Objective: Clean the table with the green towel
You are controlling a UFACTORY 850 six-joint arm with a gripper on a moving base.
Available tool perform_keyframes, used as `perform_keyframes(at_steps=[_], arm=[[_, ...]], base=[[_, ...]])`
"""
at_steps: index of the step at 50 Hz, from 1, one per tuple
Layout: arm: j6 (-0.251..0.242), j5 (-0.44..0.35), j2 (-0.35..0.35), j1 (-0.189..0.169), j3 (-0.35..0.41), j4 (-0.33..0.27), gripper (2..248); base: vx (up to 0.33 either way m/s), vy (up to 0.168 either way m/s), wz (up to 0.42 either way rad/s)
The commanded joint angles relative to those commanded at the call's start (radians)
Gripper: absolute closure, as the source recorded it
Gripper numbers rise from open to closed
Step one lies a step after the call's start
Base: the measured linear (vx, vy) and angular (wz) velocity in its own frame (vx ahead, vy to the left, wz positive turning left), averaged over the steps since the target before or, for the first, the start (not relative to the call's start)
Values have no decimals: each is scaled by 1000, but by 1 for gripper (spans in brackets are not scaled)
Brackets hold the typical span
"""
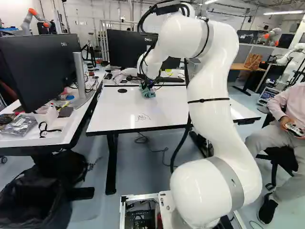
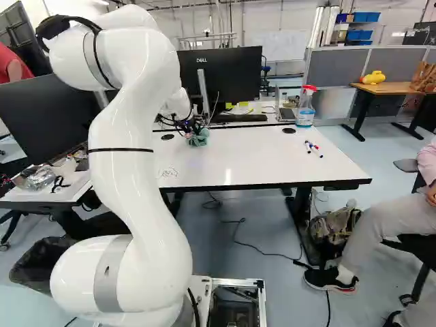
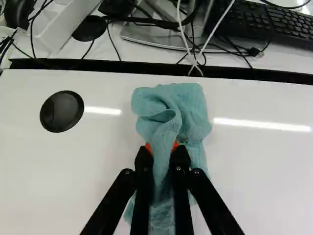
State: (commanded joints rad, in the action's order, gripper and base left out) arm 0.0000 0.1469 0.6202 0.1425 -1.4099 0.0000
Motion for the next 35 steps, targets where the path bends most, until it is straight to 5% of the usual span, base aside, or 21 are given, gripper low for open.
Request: perform_keyframes(at_steps=[35], arm=[[0,0,-42,87,57,0,203]], base=[[0,0,0]])
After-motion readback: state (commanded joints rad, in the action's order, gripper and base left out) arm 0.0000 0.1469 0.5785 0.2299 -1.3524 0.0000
